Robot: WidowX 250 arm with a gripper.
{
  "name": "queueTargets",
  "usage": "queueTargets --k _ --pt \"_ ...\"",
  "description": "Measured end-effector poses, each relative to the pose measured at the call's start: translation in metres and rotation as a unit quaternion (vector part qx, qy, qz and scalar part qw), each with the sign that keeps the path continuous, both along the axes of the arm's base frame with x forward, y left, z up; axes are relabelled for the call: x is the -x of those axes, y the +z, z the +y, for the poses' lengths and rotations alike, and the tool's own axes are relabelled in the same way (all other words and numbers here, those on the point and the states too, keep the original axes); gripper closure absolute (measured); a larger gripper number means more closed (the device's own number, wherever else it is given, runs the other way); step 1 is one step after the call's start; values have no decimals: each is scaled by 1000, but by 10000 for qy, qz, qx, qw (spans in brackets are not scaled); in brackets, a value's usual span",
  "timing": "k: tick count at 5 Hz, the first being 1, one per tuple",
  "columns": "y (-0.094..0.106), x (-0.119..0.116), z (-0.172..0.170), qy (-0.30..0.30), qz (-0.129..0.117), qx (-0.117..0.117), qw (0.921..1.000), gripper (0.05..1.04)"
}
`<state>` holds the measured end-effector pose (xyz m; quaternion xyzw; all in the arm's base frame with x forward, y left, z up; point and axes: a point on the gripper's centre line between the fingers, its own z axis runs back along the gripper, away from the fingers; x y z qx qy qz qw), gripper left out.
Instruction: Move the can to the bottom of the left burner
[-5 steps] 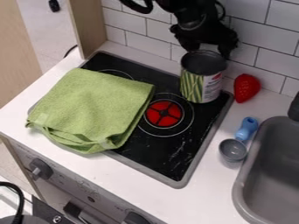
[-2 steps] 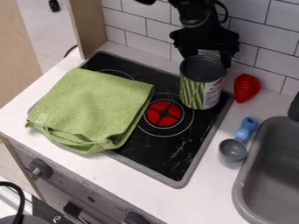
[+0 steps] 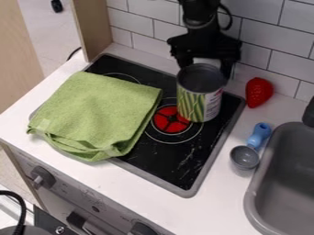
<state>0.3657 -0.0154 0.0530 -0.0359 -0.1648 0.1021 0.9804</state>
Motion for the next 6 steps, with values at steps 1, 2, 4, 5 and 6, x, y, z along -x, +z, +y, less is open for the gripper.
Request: queueTargets --k 1,2,4,5,6 --pt "-7 8 1 15 112 -252 9996 87" --pt "-8 22 0 23 331 -39 9994 87" --pt "-8 46 -2 73 472 4 9989 87" --pt "-9 58 -1 33 454 -60 9989 87" --pt "-11 71 -1 -35 443 -118 9989 87"
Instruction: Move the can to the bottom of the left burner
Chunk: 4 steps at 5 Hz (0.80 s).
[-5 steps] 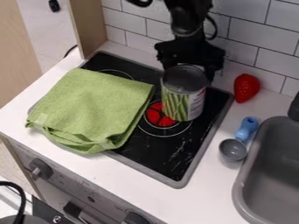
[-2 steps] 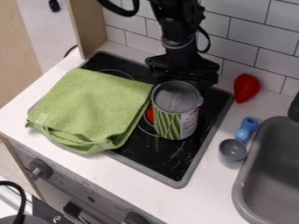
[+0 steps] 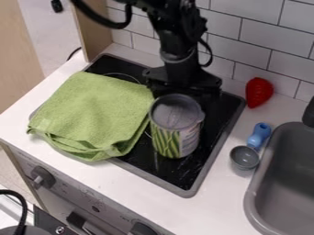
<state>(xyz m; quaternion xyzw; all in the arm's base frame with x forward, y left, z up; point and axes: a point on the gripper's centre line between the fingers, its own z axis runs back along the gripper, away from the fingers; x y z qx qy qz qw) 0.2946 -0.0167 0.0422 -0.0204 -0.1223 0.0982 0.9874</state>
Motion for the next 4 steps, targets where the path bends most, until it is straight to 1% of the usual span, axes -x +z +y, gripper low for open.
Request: queueTargets --k 1,2,3,4 --pt "1 13 -2 -129 0 18 9999 87" --pt "0 17 -4 -171 131 55 9998 87" --pt "14 3 -2 -2 54 5 10000 87" --pt "31 -18 10 217 -69 7 9997 87"
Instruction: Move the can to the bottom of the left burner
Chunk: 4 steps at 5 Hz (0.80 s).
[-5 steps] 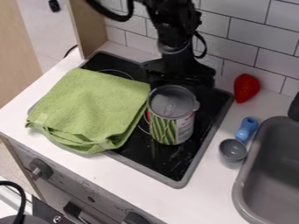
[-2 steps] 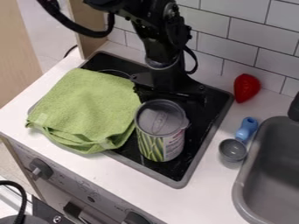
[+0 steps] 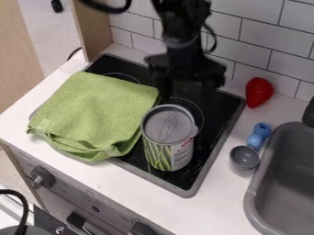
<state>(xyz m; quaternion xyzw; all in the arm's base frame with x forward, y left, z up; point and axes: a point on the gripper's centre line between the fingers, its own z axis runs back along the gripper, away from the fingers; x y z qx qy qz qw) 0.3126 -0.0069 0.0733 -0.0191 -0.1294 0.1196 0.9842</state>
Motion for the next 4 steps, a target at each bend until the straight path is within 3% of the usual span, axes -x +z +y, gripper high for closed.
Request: queueTargets --k 1,2,3,4 --pt "6 -25 12 80 61 -46 9999 87" --pt "14 -24 33 -70 304 -307 9990 87" --pt "12 -19 61 -414 390 -844 9948 87" --pt "20 -9 99 -671 127 -1234 9900 87"
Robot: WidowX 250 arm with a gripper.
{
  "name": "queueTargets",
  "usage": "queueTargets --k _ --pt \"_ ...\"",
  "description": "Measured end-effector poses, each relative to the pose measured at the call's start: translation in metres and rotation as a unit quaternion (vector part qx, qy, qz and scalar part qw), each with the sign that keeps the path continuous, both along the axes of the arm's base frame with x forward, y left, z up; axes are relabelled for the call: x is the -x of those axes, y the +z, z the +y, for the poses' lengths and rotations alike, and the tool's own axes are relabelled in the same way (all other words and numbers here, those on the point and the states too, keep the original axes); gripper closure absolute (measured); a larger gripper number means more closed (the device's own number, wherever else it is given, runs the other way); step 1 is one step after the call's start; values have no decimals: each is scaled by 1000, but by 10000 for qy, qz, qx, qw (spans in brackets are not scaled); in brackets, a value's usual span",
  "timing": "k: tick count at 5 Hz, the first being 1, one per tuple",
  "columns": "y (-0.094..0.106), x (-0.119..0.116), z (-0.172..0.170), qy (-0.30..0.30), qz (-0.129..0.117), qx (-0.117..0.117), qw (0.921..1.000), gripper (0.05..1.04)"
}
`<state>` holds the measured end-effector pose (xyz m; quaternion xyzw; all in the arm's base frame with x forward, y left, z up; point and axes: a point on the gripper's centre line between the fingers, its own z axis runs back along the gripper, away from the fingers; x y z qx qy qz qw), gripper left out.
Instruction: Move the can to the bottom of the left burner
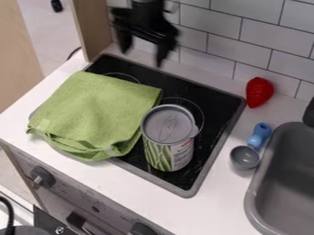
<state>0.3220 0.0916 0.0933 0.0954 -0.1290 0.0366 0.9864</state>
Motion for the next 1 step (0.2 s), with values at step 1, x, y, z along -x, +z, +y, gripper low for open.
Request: queueTargets --k 1 --pt "-7 4 30 -200 -261 -54 9994 87"
